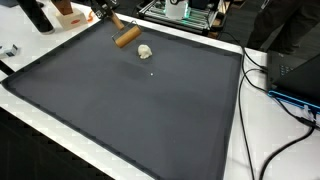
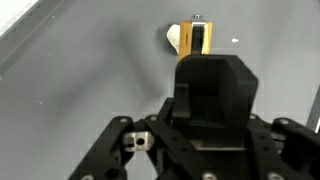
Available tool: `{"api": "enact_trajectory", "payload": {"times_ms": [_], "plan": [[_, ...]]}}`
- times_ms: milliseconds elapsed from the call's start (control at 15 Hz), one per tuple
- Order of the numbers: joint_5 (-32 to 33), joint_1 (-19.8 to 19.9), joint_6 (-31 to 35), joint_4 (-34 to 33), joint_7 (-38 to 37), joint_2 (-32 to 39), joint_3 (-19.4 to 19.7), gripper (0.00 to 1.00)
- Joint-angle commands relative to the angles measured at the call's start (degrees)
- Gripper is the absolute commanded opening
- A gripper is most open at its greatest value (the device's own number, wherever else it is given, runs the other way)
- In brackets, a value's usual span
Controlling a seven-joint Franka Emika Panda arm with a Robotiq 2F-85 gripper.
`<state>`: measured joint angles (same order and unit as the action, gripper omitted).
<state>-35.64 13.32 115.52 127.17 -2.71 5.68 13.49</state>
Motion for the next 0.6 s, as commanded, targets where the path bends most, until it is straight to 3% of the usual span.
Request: {"api": "enact_trajectory", "payload": {"times_ms": [0,533], "plan": [[6.0,-2.24,-0.88,-1.73,-10.62,-2.35,-1.65,0.24],[25.25,-9.37,-2.21,-7.1,-31.86,-3.45,-8.0,0.24]]}}
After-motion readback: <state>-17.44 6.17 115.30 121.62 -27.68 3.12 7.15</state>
